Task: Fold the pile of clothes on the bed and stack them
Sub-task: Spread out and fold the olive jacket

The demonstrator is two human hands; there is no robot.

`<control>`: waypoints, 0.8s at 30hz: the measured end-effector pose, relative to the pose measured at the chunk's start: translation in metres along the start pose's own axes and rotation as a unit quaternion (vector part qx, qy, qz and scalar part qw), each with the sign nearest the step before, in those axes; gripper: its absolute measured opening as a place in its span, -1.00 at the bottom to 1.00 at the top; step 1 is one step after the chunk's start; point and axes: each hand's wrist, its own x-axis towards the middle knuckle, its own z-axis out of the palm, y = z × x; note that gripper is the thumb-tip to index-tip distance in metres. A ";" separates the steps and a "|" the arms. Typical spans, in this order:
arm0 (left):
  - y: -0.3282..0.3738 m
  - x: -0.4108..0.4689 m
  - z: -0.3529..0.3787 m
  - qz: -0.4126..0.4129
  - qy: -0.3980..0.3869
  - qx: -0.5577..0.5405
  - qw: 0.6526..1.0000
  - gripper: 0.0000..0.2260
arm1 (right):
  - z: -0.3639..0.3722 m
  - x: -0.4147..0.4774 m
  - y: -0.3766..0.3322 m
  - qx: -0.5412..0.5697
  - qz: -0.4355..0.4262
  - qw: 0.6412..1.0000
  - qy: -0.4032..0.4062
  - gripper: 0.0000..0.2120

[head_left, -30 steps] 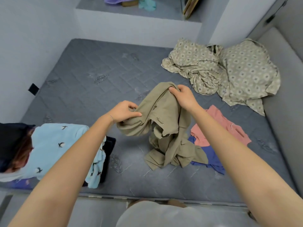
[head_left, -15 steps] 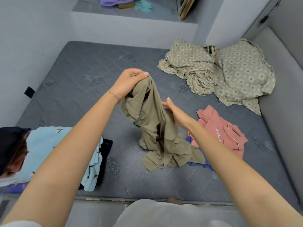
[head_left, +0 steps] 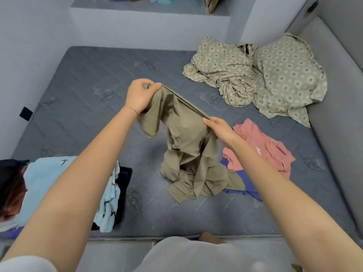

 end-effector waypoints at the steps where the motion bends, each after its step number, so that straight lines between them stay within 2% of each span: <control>1: -0.006 0.002 -0.001 0.015 0.001 0.048 0.999 -0.82 | -0.004 0.002 0.000 -0.001 0.003 1.000 0.002 -0.83; 5: -0.030 0.000 0.008 0.018 -0.006 0.086 0.996 -0.85 | -0.005 0.010 -0.005 0.009 0.001 1.000 0.018 -0.67; 8: -0.058 -0.009 0.019 -0.011 -0.045 0.132 0.990 -0.72 | 0.000 0.013 -0.013 0.072 0.005 0.997 0.042 -0.84; 11: -0.074 -0.025 0.031 -0.094 -0.107 0.138 0.980 -0.66 | 0.005 0.016 -0.020 0.085 0.002 0.995 0.050 -0.86; 13: -0.073 -0.041 0.040 -0.189 -0.178 0.108 0.960 -0.58 | 0.010 0.018 -0.020 0.084 0.005 0.995 0.047 -0.85; 15: -0.070 -0.060 0.047 -0.284 -0.263 0.076 0.919 -0.38 | 0.014 0.018 -0.018 0.108 0.022 0.993 0.046 -0.83; 17: -0.077 -0.073 0.055 -0.314 -0.348 0.065 0.881 -0.28 | 0.017 0.019 -0.015 0.157 0.040 0.985 0.051 -0.82; 20: -0.088 -0.090 0.065 -0.309 -0.419 -0.039 0.853 -0.40 | 0.018 0.019 -0.013 0.222 0.064 0.971 0.068 -0.80; 24: -0.103 -0.094 0.075 -0.301 -0.356 -0.261 0.845 -0.26 | 0.011 0.021 -0.015 0.267 0.086 0.954 0.108 -0.81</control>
